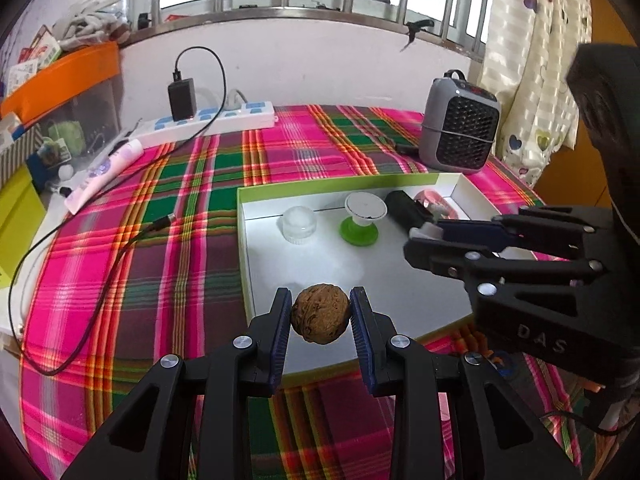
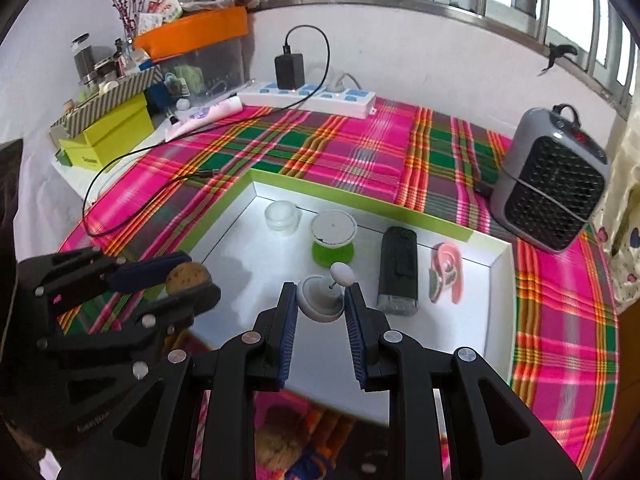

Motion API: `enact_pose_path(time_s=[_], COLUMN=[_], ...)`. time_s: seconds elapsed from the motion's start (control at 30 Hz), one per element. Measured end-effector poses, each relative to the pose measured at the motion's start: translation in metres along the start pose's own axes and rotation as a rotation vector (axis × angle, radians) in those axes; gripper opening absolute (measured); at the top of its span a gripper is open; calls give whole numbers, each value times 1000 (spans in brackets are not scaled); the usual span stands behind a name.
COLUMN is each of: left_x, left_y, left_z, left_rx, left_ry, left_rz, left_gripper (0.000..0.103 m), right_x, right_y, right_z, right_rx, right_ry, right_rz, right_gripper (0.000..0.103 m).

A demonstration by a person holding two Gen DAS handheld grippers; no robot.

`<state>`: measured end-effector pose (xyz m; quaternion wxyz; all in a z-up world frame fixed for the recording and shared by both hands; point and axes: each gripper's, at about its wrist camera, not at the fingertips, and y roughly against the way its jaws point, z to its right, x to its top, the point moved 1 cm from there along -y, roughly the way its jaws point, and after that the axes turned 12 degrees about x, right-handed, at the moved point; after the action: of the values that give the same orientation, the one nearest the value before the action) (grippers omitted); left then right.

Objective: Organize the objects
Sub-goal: 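Carry the walnut into the green box with the left tool while the right tool carries the white knob, then open both tools to release the walnut and white knob inside the box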

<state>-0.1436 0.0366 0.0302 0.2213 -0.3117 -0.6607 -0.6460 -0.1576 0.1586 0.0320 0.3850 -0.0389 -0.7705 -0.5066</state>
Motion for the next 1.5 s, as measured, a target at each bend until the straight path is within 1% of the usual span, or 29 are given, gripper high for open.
enact_pose_path(time_s=[0.1,0.37,0.7,1.1,1.5], left_x=[3,10,22,24,24], left_y=[-8,-22,-35,-40,-41], left_z=[1,3,7,12,14], left_rx=[4,20,33,34,36], left_ry=[-9,-32,-70,-102,-108], left_rz=[-15,-23,-26,-19,-20], left_gripper=[28,28,28,28,28], right_x=[3,7,9,6,5], right_y=[-8,-26,-34,-40,-41], right_z=[5,13,17,21,22], right_rx=[2,13,6,2,-4], right_ry=[-7,-15,-18,-27,-25], right_rz=[-17,-50,-60,-69,-69], right_gripper=[25,25,25,25,25])
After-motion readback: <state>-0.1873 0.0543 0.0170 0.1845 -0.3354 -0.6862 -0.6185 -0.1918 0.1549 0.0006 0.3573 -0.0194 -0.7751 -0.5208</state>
